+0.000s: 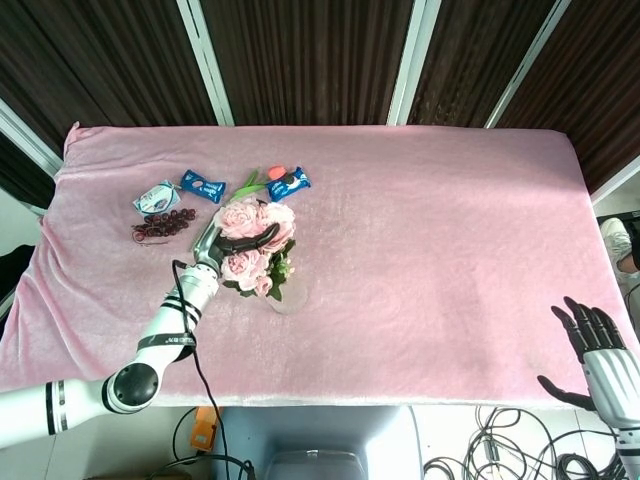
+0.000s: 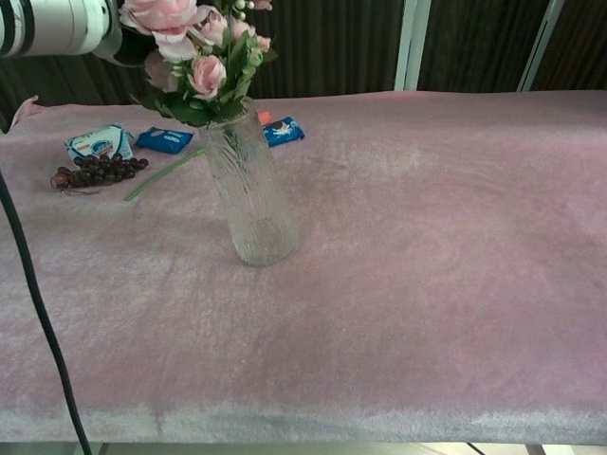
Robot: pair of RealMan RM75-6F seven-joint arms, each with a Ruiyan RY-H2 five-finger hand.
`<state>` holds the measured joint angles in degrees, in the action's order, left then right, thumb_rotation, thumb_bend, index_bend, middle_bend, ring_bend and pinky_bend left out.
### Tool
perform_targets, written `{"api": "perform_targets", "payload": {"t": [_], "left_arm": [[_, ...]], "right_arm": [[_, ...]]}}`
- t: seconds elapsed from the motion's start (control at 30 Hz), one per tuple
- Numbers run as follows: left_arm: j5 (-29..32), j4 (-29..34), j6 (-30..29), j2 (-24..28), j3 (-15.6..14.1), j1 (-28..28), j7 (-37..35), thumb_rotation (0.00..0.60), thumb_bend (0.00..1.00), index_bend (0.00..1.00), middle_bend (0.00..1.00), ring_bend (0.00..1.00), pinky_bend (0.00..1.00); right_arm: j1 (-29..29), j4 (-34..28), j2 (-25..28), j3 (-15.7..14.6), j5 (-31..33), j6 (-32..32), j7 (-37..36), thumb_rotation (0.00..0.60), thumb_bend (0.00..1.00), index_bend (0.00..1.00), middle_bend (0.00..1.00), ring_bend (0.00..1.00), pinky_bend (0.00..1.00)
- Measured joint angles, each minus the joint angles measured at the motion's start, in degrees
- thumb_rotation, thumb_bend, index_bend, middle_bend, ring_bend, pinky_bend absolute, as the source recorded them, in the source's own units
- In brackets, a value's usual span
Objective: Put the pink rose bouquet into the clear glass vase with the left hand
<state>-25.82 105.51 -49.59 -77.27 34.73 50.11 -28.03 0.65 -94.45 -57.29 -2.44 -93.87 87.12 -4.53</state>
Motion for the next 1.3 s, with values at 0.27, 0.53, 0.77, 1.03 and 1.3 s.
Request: {"api": "perform_targets", "payload": {"t": [0.27, 0.53, 0.77, 1.03, 1.3], "left_arm": [[-3.5, -1.1, 1.0, -1.7, -0.1, -1.0, -1.5, 0.600, 0.31, 0.00, 0.06, 0.00, 0.04], [-10.0, -0.1, 3.3, -0.6, -1.2, -2.3, -0.5, 0.600, 0.22, 0.00, 0.00, 0.00, 0.00], [-18.2, 3.3, 3.2, 2.1, -3.2, -4.4, 2.0, 0.600, 0.20, 0.00, 0.00, 0.00, 0.00], [-27.6, 9.3, -2.2, 6.6, -6.7, -8.0, 8.5, 0.600, 0.20, 0.00, 0.00, 0.00, 0.00], [-41.9, 12.6, -11.4, 11.8, -12.6, -14.8, 16.0, 0.600, 0.21, 0.00, 0.00, 0.00, 0.00]], "right_arm": [[-0.3, 0.2, 0.2, -0.1, -0.5, 0.6, -0.8, 0.600, 0.30, 0.00, 0.00, 0.00, 0.00], [-0.4, 0.4, 0.1, -0.2, -1.0, 0.9, -0.9, 0.600, 0.30, 0.00, 0.00, 0.00, 0.00], [-0.3, 0.3, -0.1, -0.2, -1.2, 0.7, -0.2, 0.600, 0.30, 0.00, 0.00, 0.00, 0.00], [-0.2, 0.2, -0.7, -0.3, -1.7, 0.4, 1.4, 0.600, 0.30, 0.00, 0.00, 0.00, 0.00], [-0.1, 0.0, -1.4, -0.7, -1.9, -0.3, 3.5, 0.600, 0.30, 0.00, 0.00, 0.00, 0.00]]}}
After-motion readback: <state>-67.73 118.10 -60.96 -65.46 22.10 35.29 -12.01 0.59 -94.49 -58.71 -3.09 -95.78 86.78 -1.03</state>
